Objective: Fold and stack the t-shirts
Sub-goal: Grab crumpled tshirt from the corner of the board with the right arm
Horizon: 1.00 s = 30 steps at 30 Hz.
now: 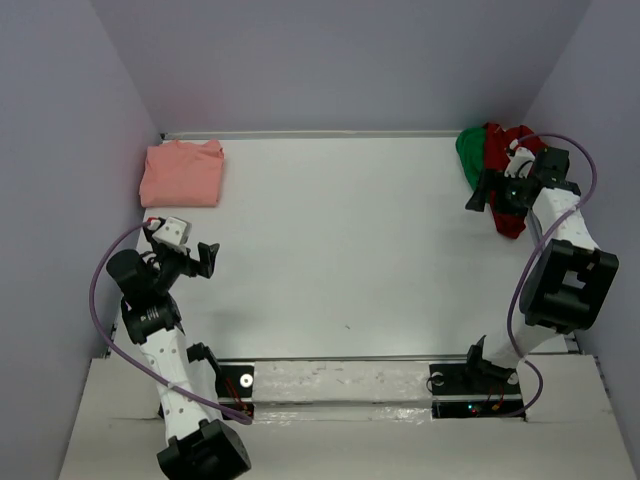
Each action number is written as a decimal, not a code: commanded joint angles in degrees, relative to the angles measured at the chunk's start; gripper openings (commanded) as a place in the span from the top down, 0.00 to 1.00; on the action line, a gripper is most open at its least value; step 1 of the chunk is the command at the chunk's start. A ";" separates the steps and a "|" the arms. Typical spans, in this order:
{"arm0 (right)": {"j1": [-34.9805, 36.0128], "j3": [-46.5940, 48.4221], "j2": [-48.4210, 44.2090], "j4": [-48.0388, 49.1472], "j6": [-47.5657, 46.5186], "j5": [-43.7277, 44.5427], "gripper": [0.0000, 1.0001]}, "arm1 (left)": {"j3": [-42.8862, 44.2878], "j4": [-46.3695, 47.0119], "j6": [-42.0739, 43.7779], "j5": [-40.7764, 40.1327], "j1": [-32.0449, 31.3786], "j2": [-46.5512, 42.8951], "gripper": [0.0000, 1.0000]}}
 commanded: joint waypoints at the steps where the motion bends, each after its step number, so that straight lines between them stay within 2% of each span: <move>1: -0.36 -0.10 -2.31 3.06 0.66 2.43 0.00 | 1.67 2.19 -0.54 0.15 0.43 1.20 0.01; 10: -0.36 -0.19 -2.48 3.24 0.31 3.48 0.00 | 1.49 2.19 -0.19 -0.38 0.60 1.20 0.01; 17: -0.36 0.43 -2.65 4.64 2.94 16.91 0.02 | 1.49 2.19 -0.19 -0.73 0.52 1.12 0.01; 25: -0.89 1.83 1.21 5.08 4.52 23.96 0.05 | 1.40 2.19 -0.10 -0.82 0.61 0.41 0.01; 30: -0.89 2.89 4.54 5.08 4.26 27.92 0.15 | 1.49 2.10 -0.01 -0.64 0.69 0.94 0.01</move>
